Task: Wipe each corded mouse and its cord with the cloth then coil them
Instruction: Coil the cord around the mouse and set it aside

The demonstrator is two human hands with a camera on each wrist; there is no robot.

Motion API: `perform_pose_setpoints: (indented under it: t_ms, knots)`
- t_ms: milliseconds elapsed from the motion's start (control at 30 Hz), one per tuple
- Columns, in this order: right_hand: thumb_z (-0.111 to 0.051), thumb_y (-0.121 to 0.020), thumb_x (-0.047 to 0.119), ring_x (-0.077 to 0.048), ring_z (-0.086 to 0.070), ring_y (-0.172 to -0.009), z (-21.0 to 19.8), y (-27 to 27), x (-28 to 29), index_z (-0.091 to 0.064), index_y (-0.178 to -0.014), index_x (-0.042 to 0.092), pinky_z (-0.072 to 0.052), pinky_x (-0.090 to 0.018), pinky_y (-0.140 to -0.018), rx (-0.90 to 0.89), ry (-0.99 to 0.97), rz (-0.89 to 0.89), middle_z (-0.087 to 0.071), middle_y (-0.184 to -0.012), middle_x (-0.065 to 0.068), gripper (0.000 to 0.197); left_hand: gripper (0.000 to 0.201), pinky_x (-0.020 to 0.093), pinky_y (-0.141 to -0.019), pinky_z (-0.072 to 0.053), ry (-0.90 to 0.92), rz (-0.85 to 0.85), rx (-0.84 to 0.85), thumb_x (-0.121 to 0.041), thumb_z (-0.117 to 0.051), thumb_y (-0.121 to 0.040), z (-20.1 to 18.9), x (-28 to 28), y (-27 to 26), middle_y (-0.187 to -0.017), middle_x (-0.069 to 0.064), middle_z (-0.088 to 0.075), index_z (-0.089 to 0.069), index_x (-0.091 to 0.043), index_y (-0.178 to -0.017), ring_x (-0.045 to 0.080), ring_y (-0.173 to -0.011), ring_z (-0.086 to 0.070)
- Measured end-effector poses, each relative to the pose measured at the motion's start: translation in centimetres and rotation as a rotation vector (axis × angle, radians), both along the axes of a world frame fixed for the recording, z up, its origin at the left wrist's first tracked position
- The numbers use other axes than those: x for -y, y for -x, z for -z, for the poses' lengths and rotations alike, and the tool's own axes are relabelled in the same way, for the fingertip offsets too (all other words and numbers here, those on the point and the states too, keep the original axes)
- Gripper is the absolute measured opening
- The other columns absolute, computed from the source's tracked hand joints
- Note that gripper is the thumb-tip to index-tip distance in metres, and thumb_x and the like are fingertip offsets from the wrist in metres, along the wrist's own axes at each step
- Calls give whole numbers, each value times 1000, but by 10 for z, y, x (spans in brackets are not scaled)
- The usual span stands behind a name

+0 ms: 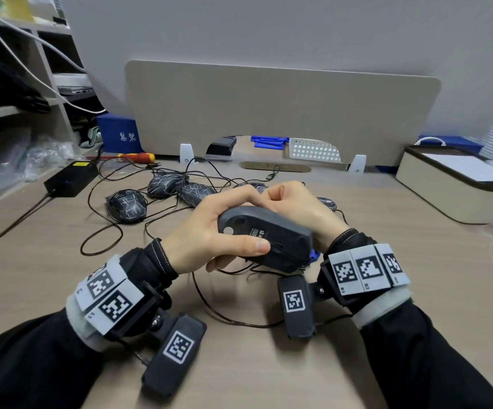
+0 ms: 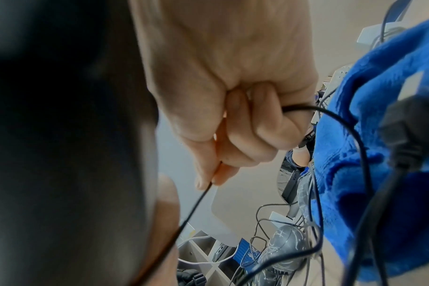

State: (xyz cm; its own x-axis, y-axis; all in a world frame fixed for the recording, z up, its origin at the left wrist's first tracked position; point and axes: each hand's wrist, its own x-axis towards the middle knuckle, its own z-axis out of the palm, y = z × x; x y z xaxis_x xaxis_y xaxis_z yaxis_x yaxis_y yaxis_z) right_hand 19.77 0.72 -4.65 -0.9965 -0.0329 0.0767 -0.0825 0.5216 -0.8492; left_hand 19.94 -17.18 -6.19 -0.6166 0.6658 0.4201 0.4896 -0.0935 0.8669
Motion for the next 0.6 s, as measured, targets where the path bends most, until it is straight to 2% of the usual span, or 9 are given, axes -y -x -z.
perform_pose_setpoints:
  t_ms: [67, 100, 133, 200, 267, 433, 533, 600]
  knots:
    - [-66, -94, 26, -19, -42, -56, 2, 1, -2, -54, -59, 12, -30, -25, -47, -2, 46, 6, -48, -61, -8, 39, 39, 25, -30, -34, 55, -9, 0, -24, -77, -74, 0, 1, 2, -84, 24, -61, -60, -7, -104, 23, -33, -42]
    - [-68, -93, 29, -17, -39, -50, 2, 1, -4, -52, -56, 15, -28, -24, -46, 1, 80, 13, -45, -56, -5, 42, 38, 24, -30, -34, 95, -29, 0, -23, -79, -74, 1, 2, 4, -89, 25, -61, -59, -8, -102, 23, -34, -43]
    - [-69, -92, 33, -14, -35, -44, 2, 1, -5, -50, -55, 17, -26, -23, -44, 4, 109, 12, -42, -52, -1, 44, 36, 23, -31, -34, 138, -64, 6, -20, -80, -75, 2, 2, 7, -86, 21, -62, -57, -8, -100, 23, -35, -43]
    - [-70, -91, 38, -8, -30, -37, 0, 0, -4, -54, -58, 17, -25, -20, -40, 5, 112, 2, -39, -45, 6, 43, 34, 20, -32, -32, 219, -172, 50, -13, -80, -80, 6, 2, 13, -65, 7, -59, -51, -7, -97, 22, -36, -41]
    - [-69, -93, 36, -4, -31, -35, -1, 0, 0, -62, -69, 11, -26, -18, -39, -12, 63, -8, -40, -41, 12, 35, 34, 19, -33, -31, 264, -272, 105, -12, -78, -82, 11, 0, 18, -56, 2, -54, -46, -8, -95, 20, -37, -39]
    - [-62, -98, 23, -1, -38, -34, -4, -2, 4, -70, -86, 0, -27, -9, -38, -102, 109, -14, -44, -38, 16, 27, 41, 17, -31, -27, 172, -434, 201, -12, -77, -83, 15, -2, 27, -56, 10, -52, -38, -11, -93, 19, -31, -37]
    - [-62, -98, 18, 0, -38, -34, -4, -4, 7, -69, -90, -4, -29, -10, -38, -137, 135, -25, -46, -40, 16, 25, 40, 17, -30, -28, 112, -498, 288, -15, -75, -85, 16, -1, 34, -55, 11, -54, -37, -11, -97, 18, -28, -39]
    - [-62, -98, 18, 0, -36, -36, -2, -4, 9, -69, -88, -2, -28, -10, -39, -144, 135, -40, -46, -41, 15, 24, 40, 17, -30, -29, 47, -524, 377, -18, -74, -86, 17, 1, 40, -63, 16, -56, -39, -10, -103, 18, -28, -41]
